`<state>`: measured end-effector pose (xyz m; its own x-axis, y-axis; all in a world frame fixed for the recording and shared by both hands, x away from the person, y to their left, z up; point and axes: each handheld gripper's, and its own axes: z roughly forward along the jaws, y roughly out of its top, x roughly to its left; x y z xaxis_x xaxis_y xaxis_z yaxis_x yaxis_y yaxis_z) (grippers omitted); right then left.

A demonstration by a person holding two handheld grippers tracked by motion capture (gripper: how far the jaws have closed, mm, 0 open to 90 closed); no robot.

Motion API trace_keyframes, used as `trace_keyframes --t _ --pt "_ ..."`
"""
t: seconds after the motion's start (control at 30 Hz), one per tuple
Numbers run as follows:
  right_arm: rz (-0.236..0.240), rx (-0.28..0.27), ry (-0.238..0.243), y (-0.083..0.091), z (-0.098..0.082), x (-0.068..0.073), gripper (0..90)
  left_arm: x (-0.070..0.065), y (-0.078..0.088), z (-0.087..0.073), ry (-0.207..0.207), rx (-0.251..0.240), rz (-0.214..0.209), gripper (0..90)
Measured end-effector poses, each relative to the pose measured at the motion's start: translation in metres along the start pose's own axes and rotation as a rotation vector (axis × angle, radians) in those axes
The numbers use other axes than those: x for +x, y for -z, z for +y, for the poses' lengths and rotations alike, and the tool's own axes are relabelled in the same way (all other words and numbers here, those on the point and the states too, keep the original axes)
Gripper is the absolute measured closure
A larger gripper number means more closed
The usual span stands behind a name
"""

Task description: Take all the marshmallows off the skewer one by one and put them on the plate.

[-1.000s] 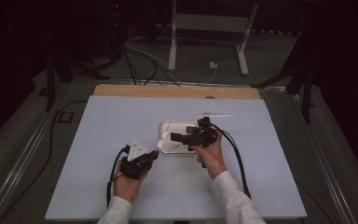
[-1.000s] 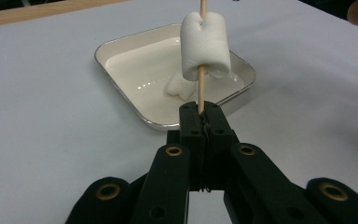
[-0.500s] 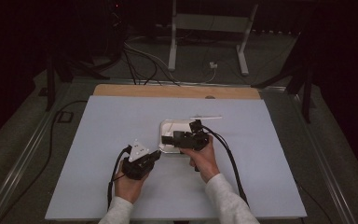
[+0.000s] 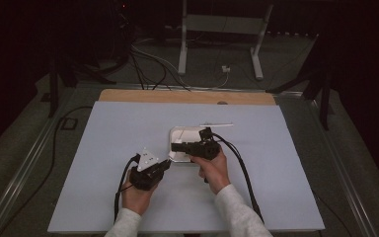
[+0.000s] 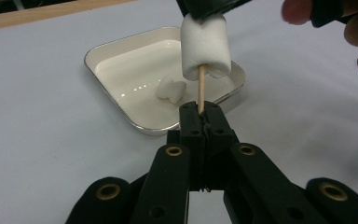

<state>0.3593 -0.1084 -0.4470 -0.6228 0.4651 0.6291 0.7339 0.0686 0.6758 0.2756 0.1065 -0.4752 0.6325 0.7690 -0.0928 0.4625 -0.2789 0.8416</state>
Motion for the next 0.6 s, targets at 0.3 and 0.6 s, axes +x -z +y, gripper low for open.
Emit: trace_keyframes --t 0.3,0.6 --pt "-0.012 -0.025 -0.002 0.0054 0.0046 0.0017 80.2 0.0007 0.0001 -0.0004 -0.004 -0.011 -0.005 90.0" --pt "-0.016 -0.045 -0.009 0.0096 0.0083 0.0012 80.5 0.0011 0.0006 -0.0010 -0.017 -0.018 -0.003 90.0"
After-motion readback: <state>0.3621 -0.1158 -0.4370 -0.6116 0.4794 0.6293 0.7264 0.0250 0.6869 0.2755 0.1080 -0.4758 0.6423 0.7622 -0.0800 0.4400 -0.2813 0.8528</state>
